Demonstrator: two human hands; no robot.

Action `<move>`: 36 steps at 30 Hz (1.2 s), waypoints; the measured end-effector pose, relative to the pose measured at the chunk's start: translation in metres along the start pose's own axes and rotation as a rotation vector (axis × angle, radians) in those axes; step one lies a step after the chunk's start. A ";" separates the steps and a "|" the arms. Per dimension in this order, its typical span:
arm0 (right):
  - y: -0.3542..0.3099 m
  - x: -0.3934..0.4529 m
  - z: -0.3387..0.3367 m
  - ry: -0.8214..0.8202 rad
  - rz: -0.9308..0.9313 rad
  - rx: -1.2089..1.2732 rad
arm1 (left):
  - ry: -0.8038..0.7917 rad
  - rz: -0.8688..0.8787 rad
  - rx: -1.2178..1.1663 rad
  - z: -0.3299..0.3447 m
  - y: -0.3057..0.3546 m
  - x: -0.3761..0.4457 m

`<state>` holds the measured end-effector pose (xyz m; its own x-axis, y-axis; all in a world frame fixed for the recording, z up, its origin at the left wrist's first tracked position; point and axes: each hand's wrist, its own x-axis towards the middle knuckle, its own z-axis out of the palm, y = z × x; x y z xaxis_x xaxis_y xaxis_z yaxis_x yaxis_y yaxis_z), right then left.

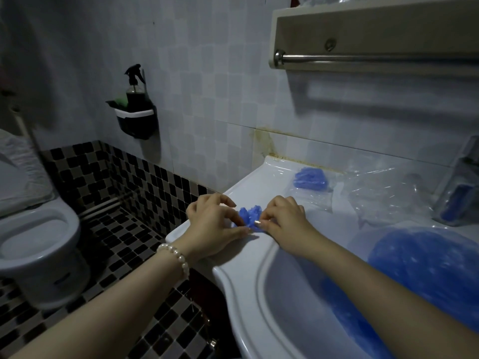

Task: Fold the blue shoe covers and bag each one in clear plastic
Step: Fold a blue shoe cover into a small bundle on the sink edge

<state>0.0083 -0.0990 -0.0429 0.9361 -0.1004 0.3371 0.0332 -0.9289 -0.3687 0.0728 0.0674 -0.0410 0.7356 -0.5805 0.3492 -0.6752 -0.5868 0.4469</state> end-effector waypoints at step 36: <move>-0.006 0.005 -0.004 -0.101 0.061 0.016 | 0.152 0.042 0.111 0.006 -0.002 -0.001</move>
<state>0.0111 -0.0956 -0.0352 0.9671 -0.1189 0.2250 -0.0196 -0.9163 -0.4001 0.0725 0.0657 -0.0470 0.7009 -0.5189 0.4893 -0.7010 -0.6278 0.3383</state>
